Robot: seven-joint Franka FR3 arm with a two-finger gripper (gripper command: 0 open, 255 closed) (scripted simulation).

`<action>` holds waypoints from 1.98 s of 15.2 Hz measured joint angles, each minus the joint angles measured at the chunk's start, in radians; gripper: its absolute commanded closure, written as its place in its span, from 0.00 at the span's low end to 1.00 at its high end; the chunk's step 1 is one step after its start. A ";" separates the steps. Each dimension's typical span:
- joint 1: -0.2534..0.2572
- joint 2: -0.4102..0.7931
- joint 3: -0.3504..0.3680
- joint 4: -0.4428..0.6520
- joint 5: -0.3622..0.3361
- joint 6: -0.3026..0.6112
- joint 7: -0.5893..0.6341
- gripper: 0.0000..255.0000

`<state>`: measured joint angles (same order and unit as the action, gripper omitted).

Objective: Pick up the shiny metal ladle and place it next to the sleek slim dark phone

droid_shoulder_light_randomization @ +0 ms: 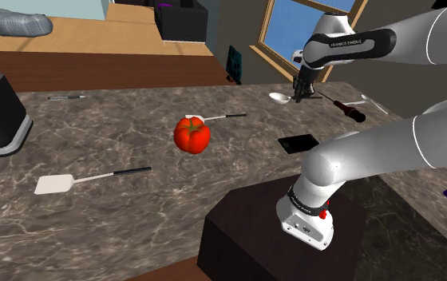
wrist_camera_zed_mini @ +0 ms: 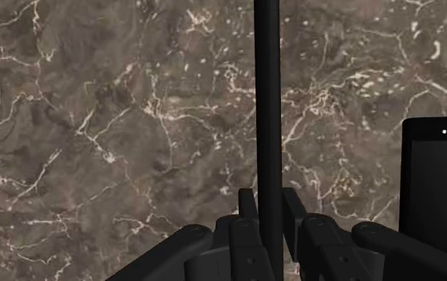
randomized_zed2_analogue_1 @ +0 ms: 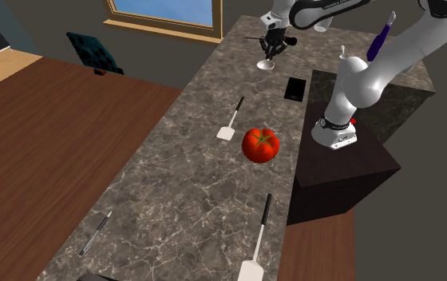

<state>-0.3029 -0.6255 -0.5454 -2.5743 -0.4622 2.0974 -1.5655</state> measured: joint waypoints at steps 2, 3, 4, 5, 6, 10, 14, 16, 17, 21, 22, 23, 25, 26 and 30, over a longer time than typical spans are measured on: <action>-0.029 -0.024 -0.033 -0.002 -0.023 -0.010 -0.048 1.00; -0.040 -0.022 -0.057 -0.002 -0.035 -0.001 -0.072 1.00; -0.054 -0.033 -0.074 -0.002 -0.047 -0.005 -0.096 1.00; -0.062 -0.033 -0.092 0.012 -0.052 -0.012 -0.121 1.00; -0.076 -0.043 -0.110 0.013 -0.063 -0.017 -0.147 1.00; -0.112 -0.040 -0.203 0.041 -0.101 -0.007 -0.252 1.00; -0.116 -0.025 -0.236 0.024 -0.118 0.031 -0.267 1.00; -0.116 -0.013 -0.252 0.005 -0.127 0.062 -0.265 1.00; -0.115 -0.007 -0.258 -0.001 -0.130 0.075 -0.264 1.00; -0.110 0.025 -0.290 -0.031 -0.145 0.137 -0.260 1.00; -0.107 0.035 -0.298 -0.038 -0.148 0.155 -0.257 1.00; -0.104 0.045 -0.308 -0.043 -0.151 0.171 -0.257 1.00; -0.101 0.065 -0.329 -0.056 -0.159 0.206 -0.260 1.00; -0.097 0.077 -0.338 -0.063 -0.162 0.224 -0.258 1.00; -0.084 0.120 -0.374 -0.086 -0.171 0.290 -0.256 1.00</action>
<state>-0.3873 -0.5056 -0.9191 -2.6599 -0.6328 2.3875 -1.8215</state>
